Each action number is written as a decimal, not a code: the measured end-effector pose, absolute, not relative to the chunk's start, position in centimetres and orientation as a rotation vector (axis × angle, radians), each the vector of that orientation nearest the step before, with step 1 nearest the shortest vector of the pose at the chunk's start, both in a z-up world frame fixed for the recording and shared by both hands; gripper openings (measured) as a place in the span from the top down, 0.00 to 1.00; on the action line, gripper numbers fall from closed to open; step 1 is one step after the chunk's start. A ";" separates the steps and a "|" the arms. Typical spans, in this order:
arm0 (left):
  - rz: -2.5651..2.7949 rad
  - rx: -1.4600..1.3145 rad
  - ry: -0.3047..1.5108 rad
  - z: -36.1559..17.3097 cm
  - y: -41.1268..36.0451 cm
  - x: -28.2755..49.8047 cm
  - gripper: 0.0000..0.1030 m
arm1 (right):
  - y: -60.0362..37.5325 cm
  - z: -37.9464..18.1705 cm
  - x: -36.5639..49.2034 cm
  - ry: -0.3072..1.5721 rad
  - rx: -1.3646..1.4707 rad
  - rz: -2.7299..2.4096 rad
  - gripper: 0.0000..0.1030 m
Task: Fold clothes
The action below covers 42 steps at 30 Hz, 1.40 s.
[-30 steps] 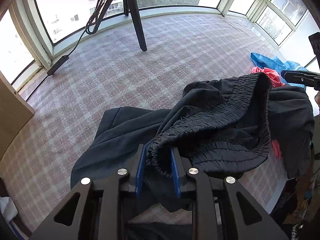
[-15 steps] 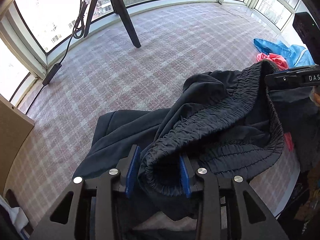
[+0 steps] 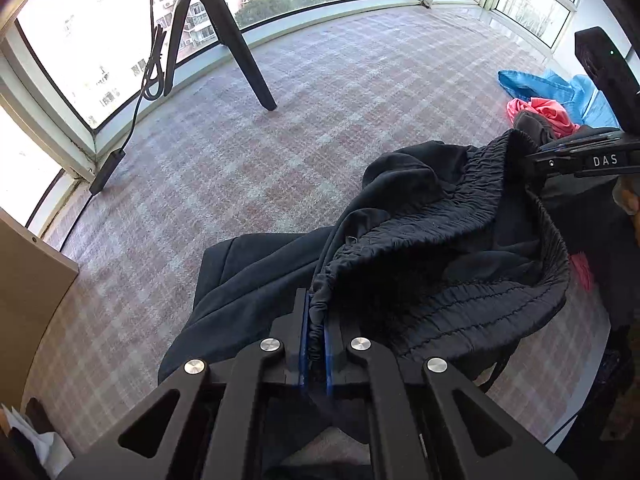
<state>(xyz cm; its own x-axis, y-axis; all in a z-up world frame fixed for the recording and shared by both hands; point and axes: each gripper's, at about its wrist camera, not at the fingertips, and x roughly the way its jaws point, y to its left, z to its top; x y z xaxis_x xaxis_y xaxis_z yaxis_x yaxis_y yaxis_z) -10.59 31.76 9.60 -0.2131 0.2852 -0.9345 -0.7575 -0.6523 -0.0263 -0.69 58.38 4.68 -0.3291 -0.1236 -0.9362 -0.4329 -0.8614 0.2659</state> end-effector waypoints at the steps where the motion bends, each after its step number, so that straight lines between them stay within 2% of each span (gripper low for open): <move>1: 1.933 -1.331 0.562 11.0 31.0 -10.3 0.95 | 58.7 5.9 0.0 0.725 -1.630 2.316 0.84; 7: 1.941 -1.145 0.436 21.7 27.3 -6.8 0.95 | 58.6 18.2 4.0 0.748 -1.270 2.494 0.90; 11: 1.957 -1.004 0.492 27.8 25.7 -3.2 0.95 | 56.1 25.5 6.8 0.722 -1.061 2.594 0.90; 14: 1.978 -0.959 0.512 29.9 24.3 -1.1 0.95 | 54.3 27.3 8.8 0.702 -0.984 2.643 0.90; 17: 1.971 -1.022 0.498 29.6 24.4 0.1 0.95 | 54.0 26.3 9.3 0.677 -0.995 2.622 0.91; 20: 1.930 -1.033 0.523 30.2 27.8 2.5 0.95 | 55.8 27.7 10.6 0.614 -0.927 2.600 0.93; 22: 1.895 -0.973 0.516 33.1 31.7 5.3 0.96 | 58.6 30.9 12.8 0.559 -0.831 2.580 0.95; 24: 1.856 -0.894 0.506 36.7 36.0 8.3 0.96 | 62.1 35.9 15.9 0.511 -0.709 2.559 0.95; 30: 1.711 -0.592 0.432 52.7 48.4 18.7 0.96 | 69.7 54.4 27.0 0.324 -0.308 2.413 0.95; 35: 1.605 -0.388 0.302 63.0 49.6 24.8 0.96 | 69.5 68.0 33.4 0.226 -0.060 2.348 0.95; 38: 1.608 -0.347 0.243 64.9 46.8 24.7 0.96 | 65.3 69.3 29.1 0.124 -0.081 2.414 0.95; 42: 1.708 -0.415 0.167 61.9 40.3 20.5 0.96 | 59.7 71.0 23.4 -0.016 -0.110 2.496 0.95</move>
<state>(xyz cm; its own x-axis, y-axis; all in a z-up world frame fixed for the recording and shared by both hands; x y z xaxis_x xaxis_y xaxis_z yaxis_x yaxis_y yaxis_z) 20.51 40.26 61.90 -0.1275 0.9227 -0.3638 -0.9756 -0.1827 -0.1215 23.37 59.66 71.03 -0.7965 0.5999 -0.0756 -0.5988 -0.8000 -0.0382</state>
